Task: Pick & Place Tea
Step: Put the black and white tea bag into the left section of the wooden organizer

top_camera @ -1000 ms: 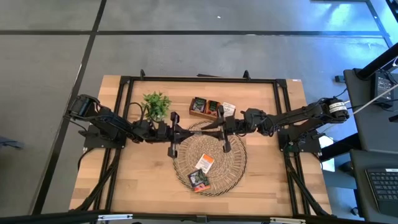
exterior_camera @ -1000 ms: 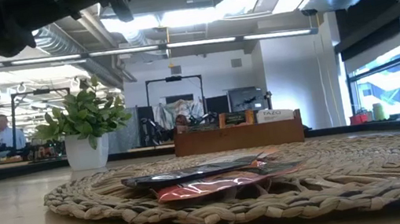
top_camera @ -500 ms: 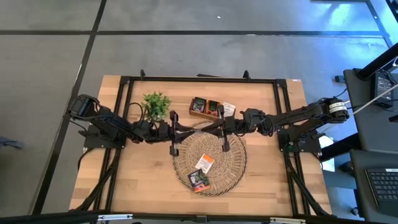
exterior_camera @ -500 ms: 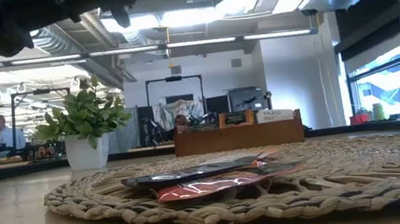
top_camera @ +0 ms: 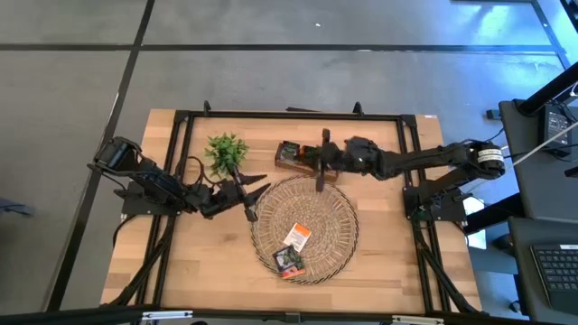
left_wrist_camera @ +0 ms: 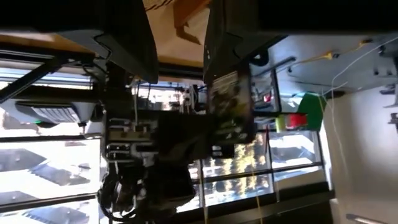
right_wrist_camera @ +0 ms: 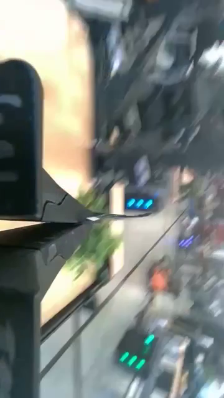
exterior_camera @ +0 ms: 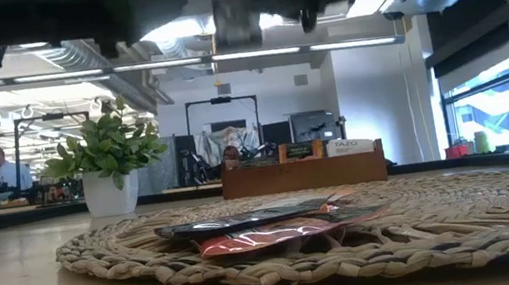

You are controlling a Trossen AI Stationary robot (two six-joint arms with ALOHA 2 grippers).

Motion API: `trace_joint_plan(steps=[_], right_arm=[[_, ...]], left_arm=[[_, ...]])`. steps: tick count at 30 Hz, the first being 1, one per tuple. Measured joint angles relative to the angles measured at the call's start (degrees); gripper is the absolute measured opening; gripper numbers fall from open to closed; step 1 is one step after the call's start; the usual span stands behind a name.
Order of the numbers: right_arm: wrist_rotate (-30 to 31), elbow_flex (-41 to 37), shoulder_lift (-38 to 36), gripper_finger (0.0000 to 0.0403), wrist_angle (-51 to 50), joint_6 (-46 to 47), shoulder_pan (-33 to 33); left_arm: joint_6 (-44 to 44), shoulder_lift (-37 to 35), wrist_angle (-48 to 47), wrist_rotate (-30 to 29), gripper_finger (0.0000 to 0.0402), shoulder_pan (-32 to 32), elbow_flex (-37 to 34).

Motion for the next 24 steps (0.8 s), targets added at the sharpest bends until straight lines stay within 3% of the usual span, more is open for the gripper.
trace_joint_plan(steps=[11, 24], right_arm=[[1.6, -0.03, 14.51, 0.0005, 4.34, 6.29, -10.14], [1.77, -0.03, 23.93, 0.0005, 10.38, 9.23, -11.58]], left_arm=[[-0.05, -0.02, -0.87, -1.01, 0.0125, -2.78, -0.14], [-0.26, -0.02, -2.44, -1.04, 0.0123, -3.66, -0.14]])
